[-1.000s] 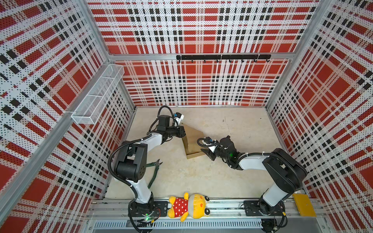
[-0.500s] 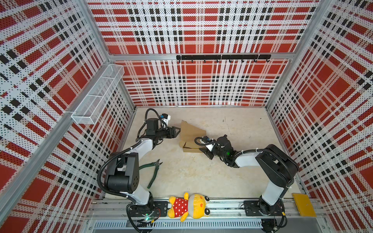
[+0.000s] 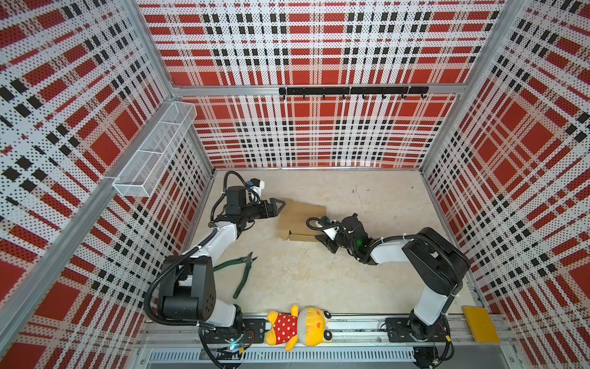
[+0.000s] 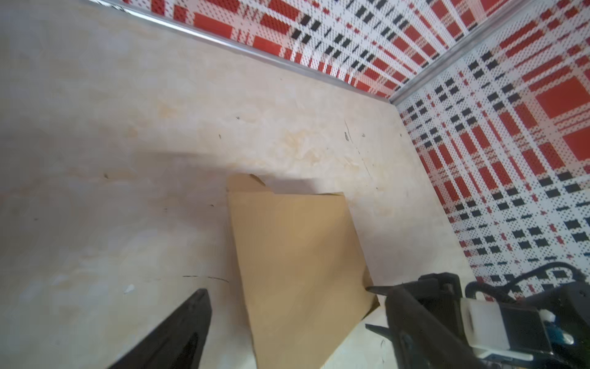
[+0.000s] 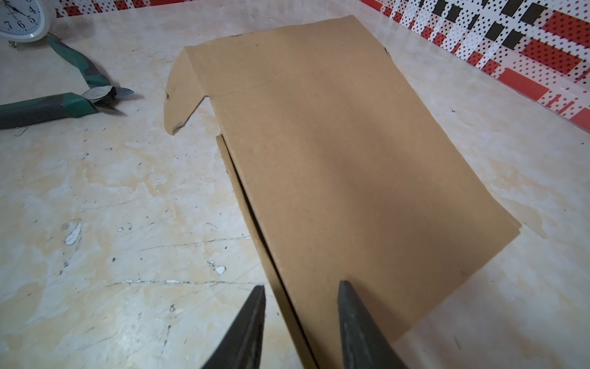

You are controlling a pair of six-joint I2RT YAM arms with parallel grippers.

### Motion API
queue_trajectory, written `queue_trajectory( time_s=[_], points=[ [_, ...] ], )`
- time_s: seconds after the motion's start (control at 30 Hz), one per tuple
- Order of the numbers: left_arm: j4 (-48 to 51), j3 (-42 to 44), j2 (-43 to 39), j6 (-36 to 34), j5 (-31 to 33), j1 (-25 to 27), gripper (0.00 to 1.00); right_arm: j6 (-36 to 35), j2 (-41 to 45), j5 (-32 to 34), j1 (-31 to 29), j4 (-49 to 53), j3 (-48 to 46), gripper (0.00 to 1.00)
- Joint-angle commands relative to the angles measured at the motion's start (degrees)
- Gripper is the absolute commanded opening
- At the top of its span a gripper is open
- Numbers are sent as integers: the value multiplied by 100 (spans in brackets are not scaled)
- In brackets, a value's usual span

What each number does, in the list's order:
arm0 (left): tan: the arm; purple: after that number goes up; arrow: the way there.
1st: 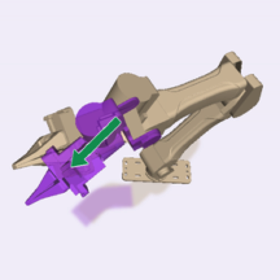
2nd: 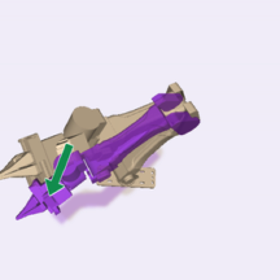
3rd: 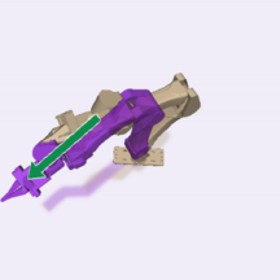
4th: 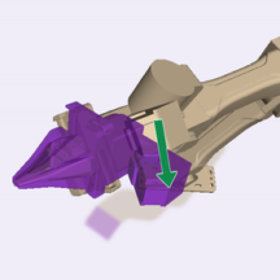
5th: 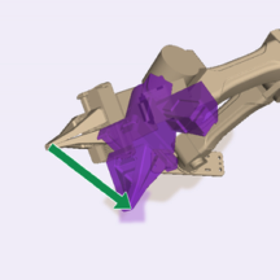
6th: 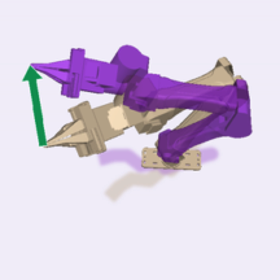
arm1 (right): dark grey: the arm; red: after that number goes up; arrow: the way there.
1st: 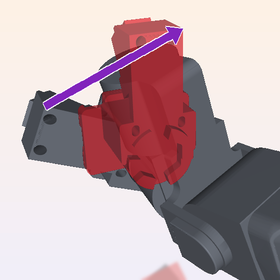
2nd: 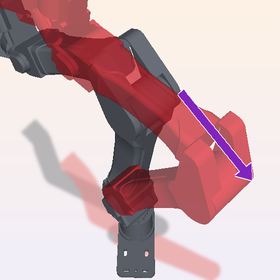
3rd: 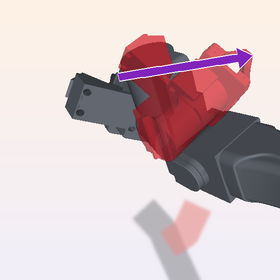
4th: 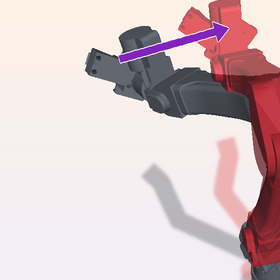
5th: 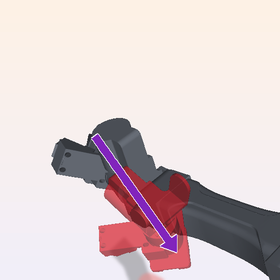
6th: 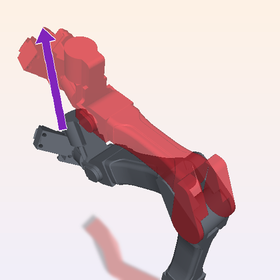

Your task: Fold the paper box

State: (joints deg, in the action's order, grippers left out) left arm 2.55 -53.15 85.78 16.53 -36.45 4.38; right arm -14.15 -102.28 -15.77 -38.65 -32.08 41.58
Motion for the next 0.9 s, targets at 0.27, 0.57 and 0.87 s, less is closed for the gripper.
queue_trajectory(
  time_s=[0.27, 0.57, 0.87],
  points=[
    [950, -695, 959, -387, 1310, 491, 90, 282, 687, -5, -62, 286, -55, 39],
    [1114, -735, 1298, -730, 1679, 732, 92, 1057, 464, 33, -100, 197, 535, 39],
    [1173, -680, 1442, -614, 1835, 715, 91, 1561, -208, -57, -314, 444, 1453, 41]
  ],
)
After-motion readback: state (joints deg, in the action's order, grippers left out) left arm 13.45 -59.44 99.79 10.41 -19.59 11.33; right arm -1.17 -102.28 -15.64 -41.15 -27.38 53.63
